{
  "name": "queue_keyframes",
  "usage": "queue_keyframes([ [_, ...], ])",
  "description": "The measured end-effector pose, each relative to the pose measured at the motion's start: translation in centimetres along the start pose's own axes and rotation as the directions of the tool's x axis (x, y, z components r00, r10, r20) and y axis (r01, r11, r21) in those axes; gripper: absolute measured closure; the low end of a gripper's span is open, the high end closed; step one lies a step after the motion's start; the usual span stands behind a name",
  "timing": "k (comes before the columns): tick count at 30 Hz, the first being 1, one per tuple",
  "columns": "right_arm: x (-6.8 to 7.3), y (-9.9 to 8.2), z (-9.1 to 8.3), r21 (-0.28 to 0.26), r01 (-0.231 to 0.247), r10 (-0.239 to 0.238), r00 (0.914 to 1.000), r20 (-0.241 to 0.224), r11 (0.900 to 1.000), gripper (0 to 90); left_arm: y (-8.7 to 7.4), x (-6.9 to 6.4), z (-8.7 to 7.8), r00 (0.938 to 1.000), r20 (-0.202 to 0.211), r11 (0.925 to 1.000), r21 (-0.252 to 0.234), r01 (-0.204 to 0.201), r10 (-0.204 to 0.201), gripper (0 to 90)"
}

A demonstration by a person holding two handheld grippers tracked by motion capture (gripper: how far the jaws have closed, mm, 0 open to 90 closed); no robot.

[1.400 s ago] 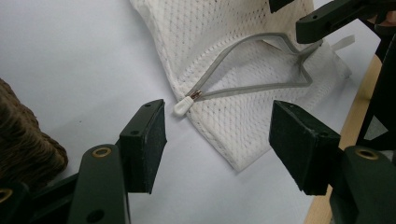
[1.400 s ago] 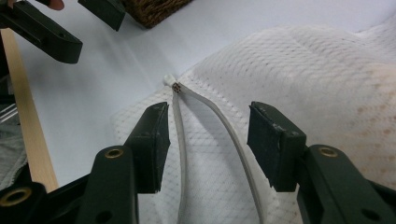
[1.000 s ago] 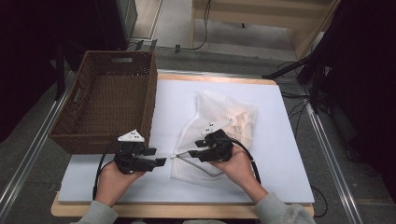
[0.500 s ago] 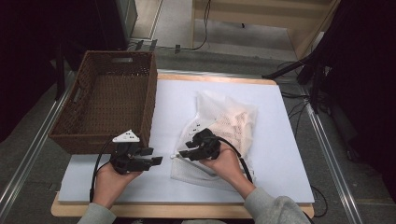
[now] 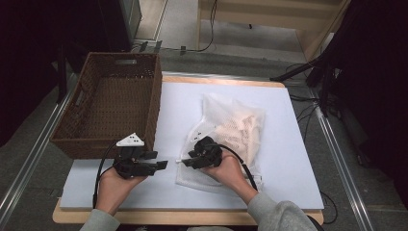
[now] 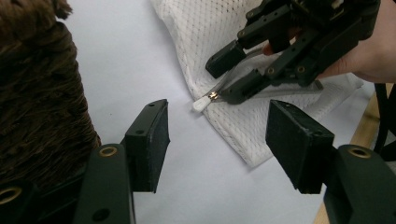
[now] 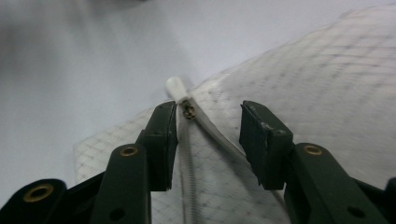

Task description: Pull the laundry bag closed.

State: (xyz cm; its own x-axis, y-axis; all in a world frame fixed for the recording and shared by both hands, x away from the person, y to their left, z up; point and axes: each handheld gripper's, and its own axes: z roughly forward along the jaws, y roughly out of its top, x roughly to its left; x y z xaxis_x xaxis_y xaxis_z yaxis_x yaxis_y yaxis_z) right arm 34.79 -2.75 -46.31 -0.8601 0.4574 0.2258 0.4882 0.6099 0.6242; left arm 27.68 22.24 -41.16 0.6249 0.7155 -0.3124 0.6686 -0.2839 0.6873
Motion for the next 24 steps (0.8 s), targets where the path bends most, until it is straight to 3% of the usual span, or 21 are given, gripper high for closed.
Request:
queue_keyframes([
  [6,1.0,-0.4,0.6,-0.035,0.059,-0.058,0.9978,0.031,0.9976,54.8,0.0,0.0,0.0,0.9999,-0.011,1.0,-0.003,0.007,-0.007,40.7],
  [9,1.3,-1.1,0.6,-0.083,0.089,-0.083,0.994,0.072,0.9926,62.0,0.1,0.0,0.0,0.9998,-0.016,1.0,0.002,0.008,-0.008,40.9],
  [10,1.3,-1.3,0.6,-0.094,0.078,-0.07,0.9941,0.082,0.9926,63.9,0.1,0.1,0.1,0.9999,-0.012,0.9999,0.0,0.012,-0.012,41.0],
  [13,1.6,-1.2,0.7,-0.088,0.083,-0.073,0.9915,0.108,0.9927,67.9,0.1,0.0,0.1,0.9998,-0.008,0.9998,-0.001,0.018,-0.018,40.9],
  [15,1.7,-1.1,0.7,-0.085,0.071,-0.061,0.9914,0.116,0.9938,74.1,0.2,-0.1,0.1,0.9998,-0.007,0.9998,-0.008,0.02,-0.02,40.6],
  [17,1.7,-0.9,0.7,-0.077,0.027,-0.02,0.9956,0.092,0.9967,82.8,0.2,-0.2,0.3,0.9998,-0.004,0.9997,-0.008,0.021,-0.021,40.6],
  [20,1.9,-0.6,0.7,-0.052,0.025,-0.02,0.9945,0.103,0.9983,83.9,0.3,-0.3,0.7,0.9999,-0.002,0.9999,0.012,0.012,-0.012,40.8],
  [24,1.2,0.2,0.5,0.003,-0.06,0.059,0.9969,0.051,0.9982,88.9,0.3,-0.5,1.2,0.9999,0.01,0.9996,0.025,0.01,-0.01,40.7],
])
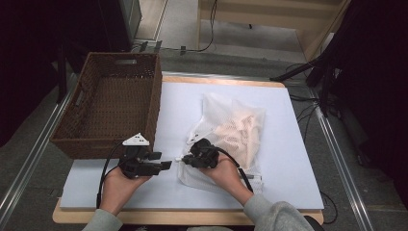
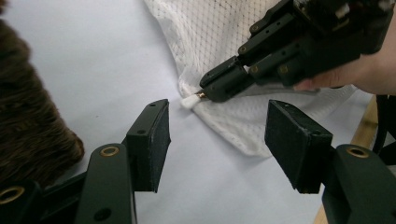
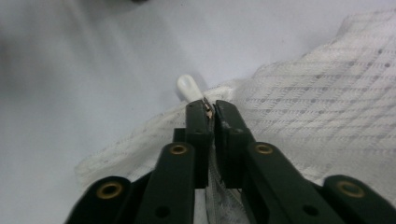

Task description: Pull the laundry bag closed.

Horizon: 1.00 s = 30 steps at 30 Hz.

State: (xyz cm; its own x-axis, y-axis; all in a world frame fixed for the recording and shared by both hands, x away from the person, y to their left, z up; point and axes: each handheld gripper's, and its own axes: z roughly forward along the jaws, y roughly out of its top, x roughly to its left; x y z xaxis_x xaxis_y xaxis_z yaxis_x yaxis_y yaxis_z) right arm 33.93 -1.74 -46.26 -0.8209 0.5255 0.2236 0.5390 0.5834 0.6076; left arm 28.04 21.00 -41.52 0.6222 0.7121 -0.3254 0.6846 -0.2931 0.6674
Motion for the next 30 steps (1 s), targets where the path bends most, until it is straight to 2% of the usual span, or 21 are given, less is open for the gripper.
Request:
queue_keyframes([
  [2,-0.3,0.3,-0.4,0.006,-0.031,0.031,0.9993,-0.019,0.9995,89.3,0.0,-0.1,0.1,1.0,0.0,1.0,0.006,-0.004,0.004,40.7],
  [9,-0.3,0.5,-1.0,-0.023,-0.029,0.028,0.999,-0.034,0.9993,89.4,0.0,-0.3,0.7,0.9998,0.016,0.9997,0.021,-0.013,0.013,40.9],
  [15,0.1,1.0,-2.4,-0.086,-0.01,0.005,0.9988,-0.049,0.9963,89.4,0.0,-0.6,1.3,0.9996,0.018,0.999,0.038,-0.022,0.021,39.9],
  [20,0.2,1.2,-3.3,-0.115,-0.012,0.006,0.9984,-0.057,0.9933,89.5,0.0,-0.7,1.8,0.9994,0.026,0.9989,0.04,-0.024,0.023,39.2],
  [28,0.2,1.4,-5.0,-0.161,-0.016,0.005,0.9976,-0.069,0.9868,89.5,0.8,-1.0,3.4,0.9973,0.061,0.9981,0.045,-0.043,0.04,39.0],
  [30,0.2,1.3,-5.1,-0.166,-0.017,0.005,0.9975,-0.07,0.986,89.5,1.1,-1.0,3.6,0.9971,0.058,0.9975,0.048,-0.053,0.05,38.9],
])
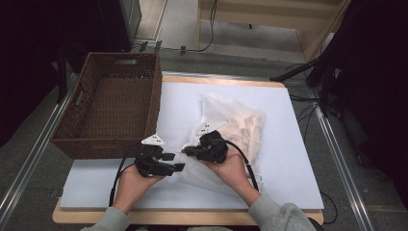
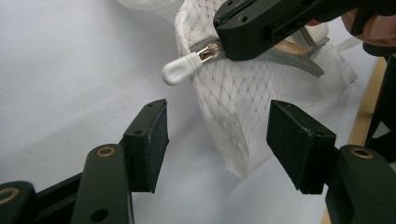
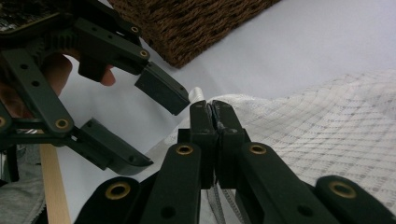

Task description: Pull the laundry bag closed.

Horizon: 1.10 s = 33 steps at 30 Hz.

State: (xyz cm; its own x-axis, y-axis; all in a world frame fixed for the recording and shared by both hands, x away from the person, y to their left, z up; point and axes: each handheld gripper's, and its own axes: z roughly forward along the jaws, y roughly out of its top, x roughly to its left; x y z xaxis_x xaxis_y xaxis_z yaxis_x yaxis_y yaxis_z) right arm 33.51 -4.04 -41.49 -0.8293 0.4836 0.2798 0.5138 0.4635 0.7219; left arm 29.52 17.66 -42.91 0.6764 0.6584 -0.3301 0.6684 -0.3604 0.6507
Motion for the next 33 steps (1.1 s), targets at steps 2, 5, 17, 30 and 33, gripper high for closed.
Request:
queue_keyframes([
  [2,0.0,0.0,-0.2,-0.002,-0.006,0.006,1.0,-0.002,1.0,89.4,0.3,0.0,0.3,1.0,0.002,1.0,-0.007,-0.001,0.001,38.8],
  [5,0.0,-0.1,-0.4,-0.01,-0.004,0.004,1.0,-0.004,0.9999,89.4,0.8,0.1,1.0,0.9999,0.006,0.9998,0.012,-0.012,0.012,39.3],
  [17,0.3,-0.8,-1.3,-0.023,-0.016,0.016,0.9999,0.0,0.9996,89.3,2.1,0.2,2.8,0.9952,0.061,0.994,0.074,-0.081,0.076,62.4],
  [30,0.1,-1.3,-1.9,-0.034,-0.015,0.016,0.9998,0.013,0.9993,87.8,2.8,-0.3,3.0,0.9918,0.093,0.9922,0.081,-0.095,0.087,87.3],
  [33,0.2,-1.2,-2.1,-0.034,-0.008,0.009,0.9997,0.021,0.9994,86.1,2.7,-0.5,2.9,0.9927,0.088,0.9937,0.069,-0.089,0.083,87.3],
])
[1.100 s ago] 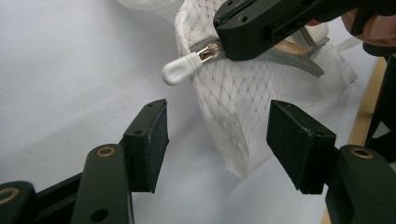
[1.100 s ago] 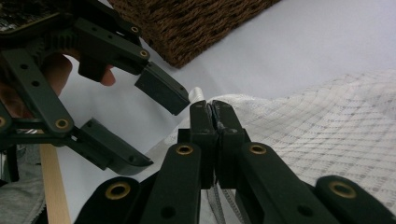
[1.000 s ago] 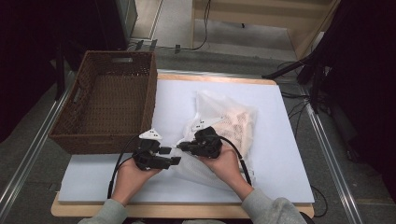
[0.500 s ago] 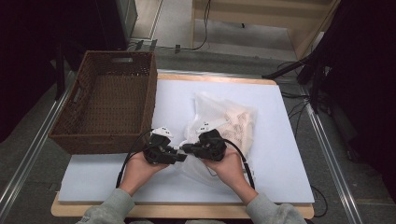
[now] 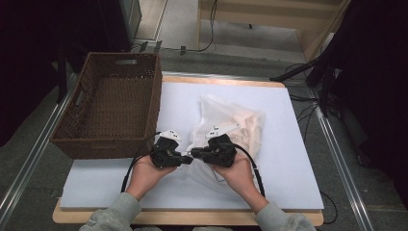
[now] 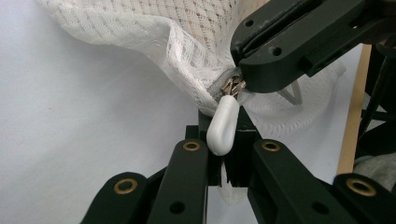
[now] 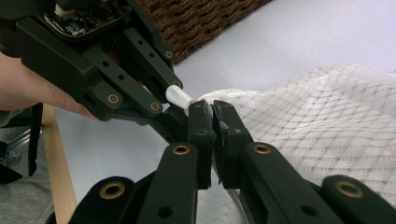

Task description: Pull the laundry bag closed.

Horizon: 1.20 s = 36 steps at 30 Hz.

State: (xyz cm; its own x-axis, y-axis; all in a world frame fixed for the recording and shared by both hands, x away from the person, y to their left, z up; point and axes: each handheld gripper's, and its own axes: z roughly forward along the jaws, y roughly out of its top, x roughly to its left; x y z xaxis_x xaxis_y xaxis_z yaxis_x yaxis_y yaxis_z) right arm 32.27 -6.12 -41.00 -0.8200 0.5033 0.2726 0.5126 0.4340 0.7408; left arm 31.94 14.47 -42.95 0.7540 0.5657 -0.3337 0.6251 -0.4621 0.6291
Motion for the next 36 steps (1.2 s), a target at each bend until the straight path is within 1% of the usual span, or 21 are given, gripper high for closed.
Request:
queue_keyframes([
  [2,0.1,0.1,-0.2,-0.001,0.008,-0.008,0.9999,0.008,1.0,83.2,0.0,0.0,-0.1,1.0,-0.005,1.0,0.002,-0.002,0.002,87.5],
  [3,0.2,0.1,-0.4,-0.003,0.021,-0.021,0.9997,0.016,0.9998,81.2,-0.1,0.0,-0.1,1.0,-0.007,1.0,0.001,0.003,-0.003,87.5],
  [6,0.3,0.2,-1.0,0.001,0.042,-0.042,0.9988,0.025,0.9991,81.0,-0.2,0.1,-0.2,0.9998,-0.008,0.9999,0.001,0.017,-0.017,87.6],
  [9,0.3,0.3,-1.8,0.002,0.041,-0.041,0.9988,0.028,0.9992,84.7,-0.3,-0.1,-0.3,0.9998,-0.011,0.9999,-0.006,0.015,-0.016,87.7],
  [11,0.2,0.3,-1.9,-0.002,0.028,-0.028,0.9992,0.026,0.9996,87.2,-0.2,-0.3,-0.3,0.9998,-0.02,0.9999,-0.005,0.009,-0.009,87.6],
  [12,0.1,0.3,-1.9,-0.001,0.025,-0.025,0.9993,0.027,0.9997,88.7,-0.2,-0.4,-0.4,0.9996,-0.024,0.9999,-0.008,0.013,-0.013,87.6],
  [15,0.0,0.5,-1.7,0.004,0.018,-0.018,0.9993,0.032,0.9998,90.0,-0.2,-0.5,-0.5,0.9996,-0.02,0.9997,-0.012,0.022,-0.022,87.6],
  [16,0.0,0.6,-1.7,0.005,0.018,-0.018,0.9993,0.032,0.9998,90.0,-0.2,-0.5,-0.5,0.9995,-0.013,0.9996,-0.01,0.028,-0.028,87.7],
  [17,0.0,0.7,-1.6,0.007,0.022,-0.022,0.9987,0.047,0.9997,90.0,-0.1,-0.5,-0.5,0.9995,-0.01,0.9996,-0.007,0.029,-0.029,87.8],
  [18,0.0,0.8,-1.5,0.005,0.024,-0.024,0.9987,0.046,0.9997,90.0,-0.1,-0.5,-0.5,0.9995,-0.014,0.9996,-0.005,0.027,-0.027,87.8],
  [20,0.0,1.0,-1.5,0.003,0.01,-0.01,0.9991,0.042,0.9999,90.0,-0.1,-0.5,-0.5,0.9996,-0.016,0.9997,-0.008,0.024,-0.025,87.9],
  [21,0.0,1.2,-1.4,0.0,0.015,-0.015,0.999,0.041,0.9999,90.0,-0.1,-0.5,-0.5,0.9996,-0.018,0.9997,-0.008,0.021,-0.021,88.0],
  [23,-0.1,1.4,-1.1,-0.001,0.011,-0.011,0.9994,0.033,0.9999,90.0,-0.2,-0.6,-0.6,0.9996,-0.025,0.9999,-0.005,0.014,-0.014,88.0],
  [26,-0.1,2.0,-0.6,-0.002,0.006,-0.006,0.9998,0.017,1.0,90.0,-0.2,-0.8,-0.7,0.9995,-0.032,0.9999,-0.014,0.003,-0.003,88.0],
  [30,0.1,2.8,0.4,0.011,0.02,-0.02,0.9998,0.002,0.9997,90.0,-0.2,-1.0,-0.8,0.9991,-0.042,0.9996,-0.025,-0.01,0.009,88.0],
  [32,0.1,3.0,0.8,0.017,0.02,-0.02,0.9998,-0.002,0.9996,90.0,-0.3,-1.1,-0.8,0.9991,-0.041,0.9996,-0.028,-0.01,0.009,88.0],
  [34,0.1,3.1,1.1,0.02,0.014,-0.013,0.9997,-0.02,0.9997,90.0,-0.4,-1.1,-0.8,0.9989,-0.045,0.9994,-0.031,-0.016,0.015,88.0],
  [36,0.2,3.1,1.4,0.029,0.021,-0.02,0.9996,-0.019,0.9994,90.0,-0.4,-1.2,-0.9,0.9988,-0.044,0.9992,-0.032,-0.022,0.02,88.0],
])
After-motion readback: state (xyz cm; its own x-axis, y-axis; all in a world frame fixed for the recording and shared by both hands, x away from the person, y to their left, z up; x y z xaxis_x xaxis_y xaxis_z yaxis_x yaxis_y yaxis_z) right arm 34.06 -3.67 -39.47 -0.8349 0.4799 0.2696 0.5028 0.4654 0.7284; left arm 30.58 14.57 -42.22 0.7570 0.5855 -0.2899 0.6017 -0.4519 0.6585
